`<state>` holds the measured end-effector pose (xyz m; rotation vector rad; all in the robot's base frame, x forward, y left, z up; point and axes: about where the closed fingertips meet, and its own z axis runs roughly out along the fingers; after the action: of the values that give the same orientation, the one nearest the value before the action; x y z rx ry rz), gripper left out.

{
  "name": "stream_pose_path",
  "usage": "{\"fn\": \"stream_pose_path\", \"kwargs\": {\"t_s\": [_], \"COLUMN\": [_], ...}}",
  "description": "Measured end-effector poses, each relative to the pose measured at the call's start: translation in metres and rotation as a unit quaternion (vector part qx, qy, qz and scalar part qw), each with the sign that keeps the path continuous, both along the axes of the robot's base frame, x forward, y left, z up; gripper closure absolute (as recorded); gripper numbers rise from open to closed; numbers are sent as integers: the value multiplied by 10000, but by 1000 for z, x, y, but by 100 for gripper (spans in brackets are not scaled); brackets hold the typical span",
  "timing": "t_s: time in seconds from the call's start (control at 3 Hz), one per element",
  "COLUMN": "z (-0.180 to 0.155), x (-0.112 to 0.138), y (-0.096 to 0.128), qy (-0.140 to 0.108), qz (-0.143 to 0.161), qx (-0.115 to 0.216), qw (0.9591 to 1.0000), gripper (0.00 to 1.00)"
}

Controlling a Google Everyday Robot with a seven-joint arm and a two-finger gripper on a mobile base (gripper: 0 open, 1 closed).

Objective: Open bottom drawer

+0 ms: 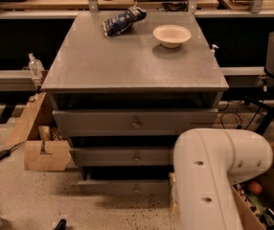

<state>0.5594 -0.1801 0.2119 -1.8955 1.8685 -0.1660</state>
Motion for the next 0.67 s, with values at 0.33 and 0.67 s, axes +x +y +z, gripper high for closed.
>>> {"fn": "stream_pose_path", "kwargs": {"t_s": [0.33,0.67], "z": [-11,-13], "x": [17,35], "y": [-2,-9], "qy": [-23,-59], "qz": [-19,-199], "qx": [-340,-907], "qw": [9994,9957], "gripper": [0,0]}}
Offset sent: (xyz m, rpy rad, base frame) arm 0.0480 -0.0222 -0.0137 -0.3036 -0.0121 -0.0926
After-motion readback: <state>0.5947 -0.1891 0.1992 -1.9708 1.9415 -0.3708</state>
